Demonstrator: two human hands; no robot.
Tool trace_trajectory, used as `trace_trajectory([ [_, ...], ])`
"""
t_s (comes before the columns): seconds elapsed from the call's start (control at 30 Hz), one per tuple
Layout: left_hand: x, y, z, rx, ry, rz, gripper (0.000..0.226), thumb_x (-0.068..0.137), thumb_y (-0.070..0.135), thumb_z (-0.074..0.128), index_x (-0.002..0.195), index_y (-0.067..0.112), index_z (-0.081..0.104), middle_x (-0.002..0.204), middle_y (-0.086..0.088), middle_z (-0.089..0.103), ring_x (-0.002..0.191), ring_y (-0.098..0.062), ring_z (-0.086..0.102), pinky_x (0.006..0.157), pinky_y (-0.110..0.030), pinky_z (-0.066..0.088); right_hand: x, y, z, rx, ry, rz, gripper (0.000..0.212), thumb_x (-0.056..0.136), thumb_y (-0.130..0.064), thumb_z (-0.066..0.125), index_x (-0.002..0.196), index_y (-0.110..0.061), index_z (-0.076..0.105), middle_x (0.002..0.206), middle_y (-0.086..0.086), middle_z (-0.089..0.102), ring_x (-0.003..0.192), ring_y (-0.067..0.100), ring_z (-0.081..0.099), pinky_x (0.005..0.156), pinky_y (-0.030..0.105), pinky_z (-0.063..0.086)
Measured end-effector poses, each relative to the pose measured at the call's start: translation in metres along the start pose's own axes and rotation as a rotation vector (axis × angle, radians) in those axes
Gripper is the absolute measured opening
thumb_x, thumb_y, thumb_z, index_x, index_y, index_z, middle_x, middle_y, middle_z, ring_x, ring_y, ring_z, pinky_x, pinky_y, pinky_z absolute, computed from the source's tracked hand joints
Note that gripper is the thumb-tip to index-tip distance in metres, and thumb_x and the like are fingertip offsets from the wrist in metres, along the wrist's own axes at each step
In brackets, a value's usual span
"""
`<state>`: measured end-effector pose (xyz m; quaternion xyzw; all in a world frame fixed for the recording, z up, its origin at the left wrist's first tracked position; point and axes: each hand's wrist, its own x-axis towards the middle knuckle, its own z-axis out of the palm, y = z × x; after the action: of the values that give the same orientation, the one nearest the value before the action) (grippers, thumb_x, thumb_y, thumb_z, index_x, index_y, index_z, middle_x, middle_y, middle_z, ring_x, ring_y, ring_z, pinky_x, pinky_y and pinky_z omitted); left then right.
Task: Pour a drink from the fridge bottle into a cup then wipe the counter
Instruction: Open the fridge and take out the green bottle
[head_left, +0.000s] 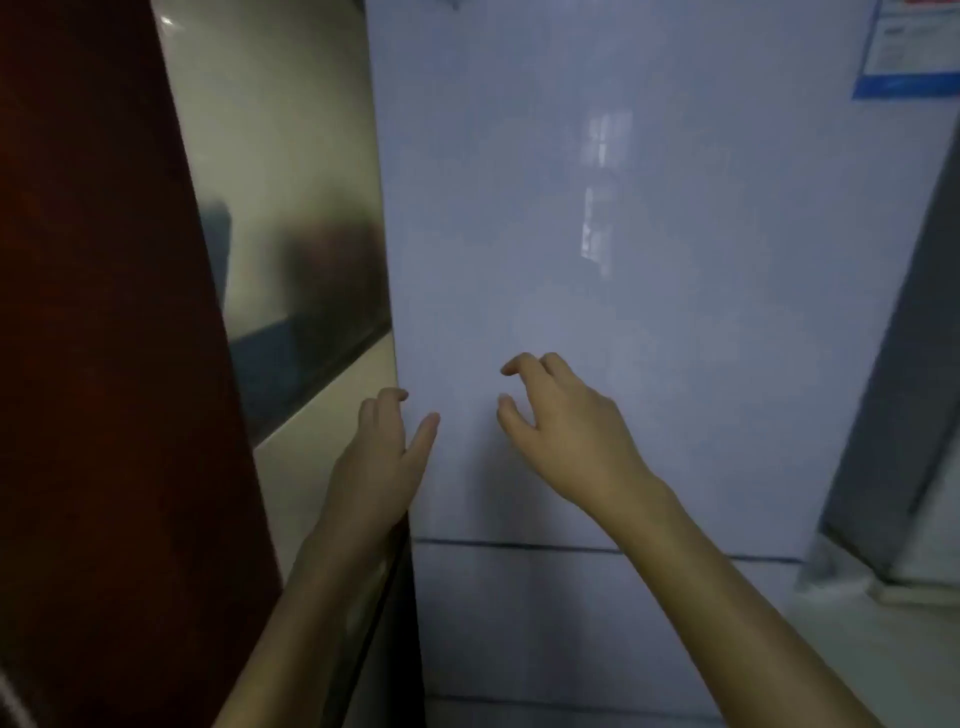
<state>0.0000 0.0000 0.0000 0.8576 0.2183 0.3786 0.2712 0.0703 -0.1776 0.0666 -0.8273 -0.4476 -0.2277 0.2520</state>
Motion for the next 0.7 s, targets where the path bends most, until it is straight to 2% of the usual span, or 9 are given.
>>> trace_trajectory([
  [0.07,0.016,-0.004,0.008,-0.021,0.024,-0.055,0.053,0.098,0.052,0.043,0.141,0.023,0.032,0.141,-0.003,0.04,0.1,-0.012,0.053,0.08,-0.034,0.048,0.02,0.005,0.008,0.02,0.036,-0.02,0.036,0.098,-0.034,0.039,0.131,-0.02,0.044,0.118,0.002,0.052,0.084,0.019,0.057,0.069,0.034,0.049],
  [0.17,0.043,-0.016,0.02,-0.013,0.062,-0.078,0.058,0.097,0.054,0.043,0.144,0.023,0.029,0.144,-0.005,0.036,0.102,-0.01,0.049,0.079,-0.031,0.043,0.059,0.011,0.021,0.014,0.103,-0.101,0.037,0.098,-0.031,0.04,0.132,-0.02,0.045,0.117,0.0,0.055,0.085,0.015,0.055,0.063,0.026,0.04],
  [0.23,0.062,-0.023,0.024,-0.028,0.084,-0.123,0.063,0.096,0.055,0.042,0.147,0.022,0.026,0.149,-0.005,0.034,0.114,-0.017,0.052,0.085,-0.033,0.043,0.085,0.012,0.026,0.019,0.192,-0.147,0.037,0.096,-0.028,0.043,0.132,-0.019,0.047,0.117,0.0,0.057,0.094,0.015,0.055,0.067,0.023,0.04],
  [0.3,0.077,-0.026,0.026,-0.059,0.104,-0.139,0.065,0.095,0.056,0.043,0.148,0.022,0.026,0.152,-0.004,0.033,0.125,-0.021,0.049,0.092,-0.036,0.043,0.107,0.011,0.031,0.032,0.277,-0.208,0.039,0.094,-0.023,0.047,0.131,-0.015,0.051,0.12,0.002,0.059,0.107,0.017,0.054,0.079,0.026,0.046],
  [0.37,0.089,-0.03,0.029,-0.076,0.117,-0.133,0.063,0.096,0.056,0.043,0.147,0.021,0.03,0.147,-0.002,0.039,0.119,-0.015,0.05,0.089,-0.033,0.043,0.122,0.008,0.04,0.015,0.321,-0.261,0.041,0.09,-0.02,0.05,0.13,-0.013,0.054,0.126,0.005,0.058,0.118,0.021,0.051,0.093,0.033,0.046],
  [0.43,0.097,-0.033,0.033,-0.131,0.092,-0.14,0.059,0.095,0.058,0.042,0.14,0.02,0.04,0.135,0.001,0.05,0.108,-0.007,0.054,0.082,-0.026,0.044,0.131,0.006,0.05,-0.061,0.325,-0.283,0.044,0.088,-0.021,0.052,0.132,-0.014,0.053,0.134,0.006,0.054,0.127,0.023,0.045,0.101,0.037,0.04],
  [0.53,0.099,-0.035,0.036,-0.303,0.025,-0.136,0.046,0.085,0.064,0.039,0.114,0.03,0.053,0.106,0.009,0.064,0.087,0.006,0.062,0.063,-0.01,0.047,0.136,0.006,0.064,-0.142,0.358,-0.29,0.049,0.086,-0.026,0.055,0.134,-0.017,0.052,0.141,0.007,0.049,0.133,0.026,0.042,0.103,0.043,0.036],
  [0.6,0.1,-0.04,0.039,-0.353,0.018,-0.157,0.041,0.082,0.065,0.04,0.104,0.033,0.054,0.097,0.009,0.065,0.08,0.01,0.062,0.06,-0.011,0.048,0.138,0.007,0.071,-0.166,0.388,-0.289,0.052,0.085,-0.028,0.056,0.136,-0.018,0.051,0.145,0.008,0.046,0.134,0.027,0.041,0.104,0.045,0.035],
  [0.7,0.101,-0.046,0.042,-0.383,0.016,-0.186,0.05,0.08,0.066,0.041,0.103,0.025,0.059,0.095,0.005,0.067,0.079,0.005,0.063,0.065,-0.016,0.047,0.143,0.008,0.078,-0.217,0.414,-0.265,0.057,0.086,-0.031,0.057,0.141,-0.02,0.045,0.149,0.007,0.04,0.136,0.026,0.039,0.104,0.044,0.034],
])
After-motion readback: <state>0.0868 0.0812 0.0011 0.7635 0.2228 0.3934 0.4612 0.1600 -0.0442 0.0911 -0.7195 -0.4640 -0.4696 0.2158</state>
